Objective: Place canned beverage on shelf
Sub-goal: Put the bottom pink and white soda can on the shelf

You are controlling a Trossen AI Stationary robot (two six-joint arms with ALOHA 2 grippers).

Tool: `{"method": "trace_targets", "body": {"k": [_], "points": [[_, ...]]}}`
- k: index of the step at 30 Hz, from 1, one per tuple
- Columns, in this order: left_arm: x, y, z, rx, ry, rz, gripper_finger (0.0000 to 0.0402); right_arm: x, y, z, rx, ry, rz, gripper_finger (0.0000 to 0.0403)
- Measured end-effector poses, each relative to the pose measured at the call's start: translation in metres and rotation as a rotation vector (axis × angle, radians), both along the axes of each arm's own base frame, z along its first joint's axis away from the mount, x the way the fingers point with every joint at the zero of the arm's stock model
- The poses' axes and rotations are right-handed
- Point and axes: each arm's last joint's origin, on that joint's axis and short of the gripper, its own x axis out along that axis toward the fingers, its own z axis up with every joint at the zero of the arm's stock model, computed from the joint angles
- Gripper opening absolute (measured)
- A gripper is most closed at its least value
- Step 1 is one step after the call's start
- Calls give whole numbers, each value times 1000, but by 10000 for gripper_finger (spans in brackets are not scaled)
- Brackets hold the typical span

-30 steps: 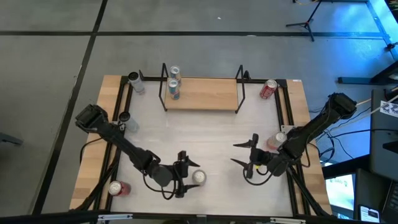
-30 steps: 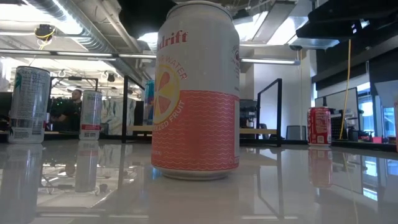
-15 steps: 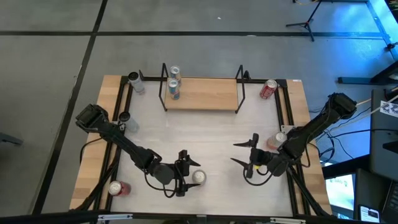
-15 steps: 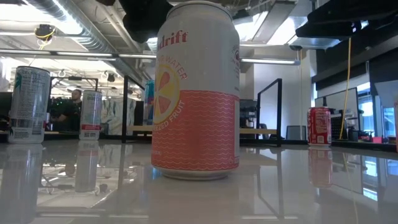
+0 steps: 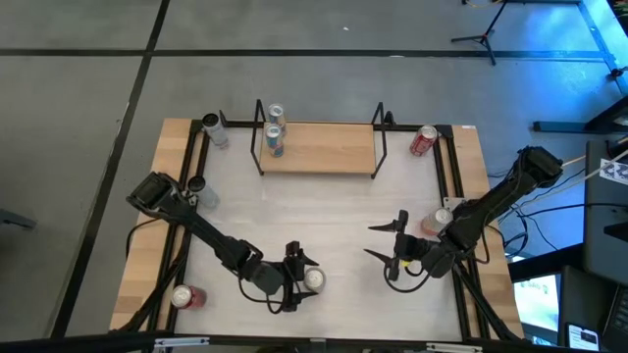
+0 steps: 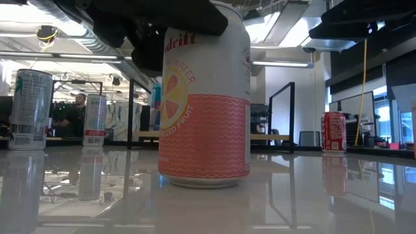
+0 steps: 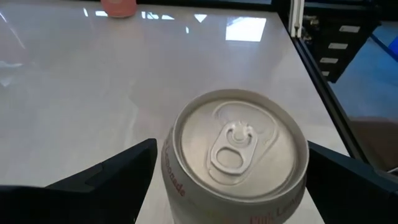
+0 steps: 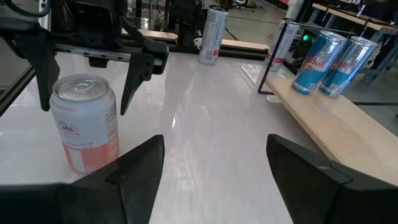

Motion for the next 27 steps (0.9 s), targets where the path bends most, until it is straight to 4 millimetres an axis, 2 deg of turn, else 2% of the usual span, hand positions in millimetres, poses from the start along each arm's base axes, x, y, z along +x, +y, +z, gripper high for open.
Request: {"method": "trace_targets", "body": {"k": [6,15,20,23,27], "points": [[0,0,0,-2,-4,1,364,0,0,0,0,0,0,280],[1,2,1,-1,-5,9,286,0,0,0,-1,0,0,280],[3,7,5,3,-19,47,277,0,0,0,-1,0,0,280],[7,13,19,13,-45,88,279,0,0,0,-2,1,0,280],[19,26,55,51,-101,171,280,0,0,0,-4,-1,-3,280]]}}
